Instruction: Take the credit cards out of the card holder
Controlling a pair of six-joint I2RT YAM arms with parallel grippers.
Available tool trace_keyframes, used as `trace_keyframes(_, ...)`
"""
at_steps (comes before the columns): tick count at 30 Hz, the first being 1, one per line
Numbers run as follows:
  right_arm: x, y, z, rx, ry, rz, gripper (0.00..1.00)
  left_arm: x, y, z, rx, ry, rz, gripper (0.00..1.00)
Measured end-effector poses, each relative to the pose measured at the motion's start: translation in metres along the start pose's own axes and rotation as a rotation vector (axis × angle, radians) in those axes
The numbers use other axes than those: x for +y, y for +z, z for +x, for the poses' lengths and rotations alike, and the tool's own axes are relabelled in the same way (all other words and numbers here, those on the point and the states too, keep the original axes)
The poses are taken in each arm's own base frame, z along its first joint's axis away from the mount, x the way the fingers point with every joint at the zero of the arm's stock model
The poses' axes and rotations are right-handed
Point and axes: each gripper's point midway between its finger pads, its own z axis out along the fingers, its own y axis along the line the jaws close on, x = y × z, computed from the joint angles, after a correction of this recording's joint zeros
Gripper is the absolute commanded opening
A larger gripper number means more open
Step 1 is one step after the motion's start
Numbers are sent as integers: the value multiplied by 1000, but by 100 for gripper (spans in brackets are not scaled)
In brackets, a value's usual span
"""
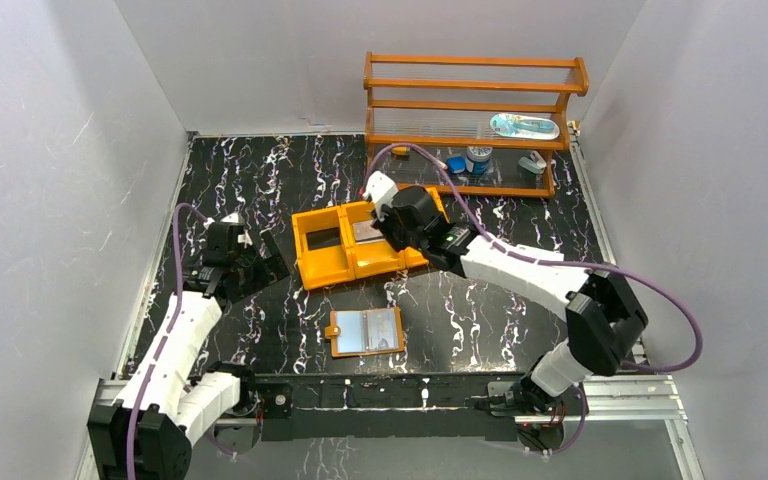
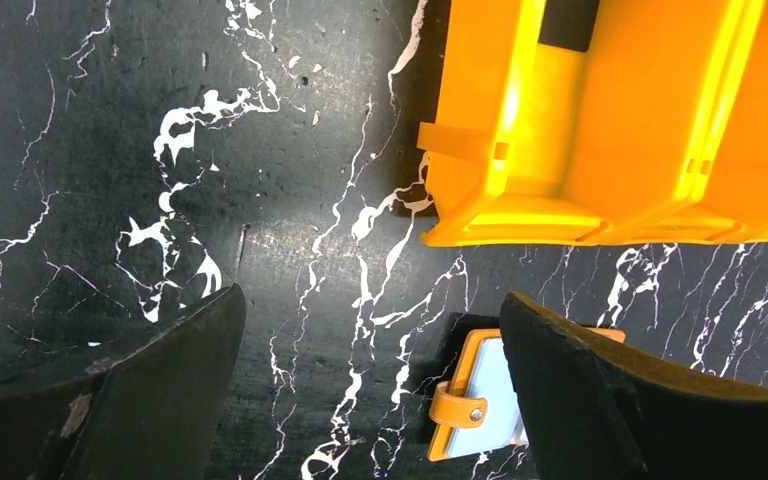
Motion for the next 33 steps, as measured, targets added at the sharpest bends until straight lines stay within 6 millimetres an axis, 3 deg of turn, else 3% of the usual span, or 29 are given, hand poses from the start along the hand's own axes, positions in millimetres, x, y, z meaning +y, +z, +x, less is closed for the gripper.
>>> trace_keyframes(5,6,28,11,25,-290,-26,0,0,-7,-6,-45,21,11,98)
trace_keyframes(10,2,60,30,104,-479,-29,0,0,-10,-8,-64,33,15,98)
trace_keyframes(12,-1,70,28,117,-533,-25,0,-1,-13,-10,-76,35,21,98)
trace_keyframes(19,-7,95,18,125,-664,-6,0,-4,-16,-12,-93,46,41,98)
trace_keyframes(28,-16,120,33,196,-787,22,0,-5,-16,-12,-93,54,50,98)
trace_keyframes(33,-18,125,43,226,-831,25,5,-6,-18,-13,-100,54,55,98)
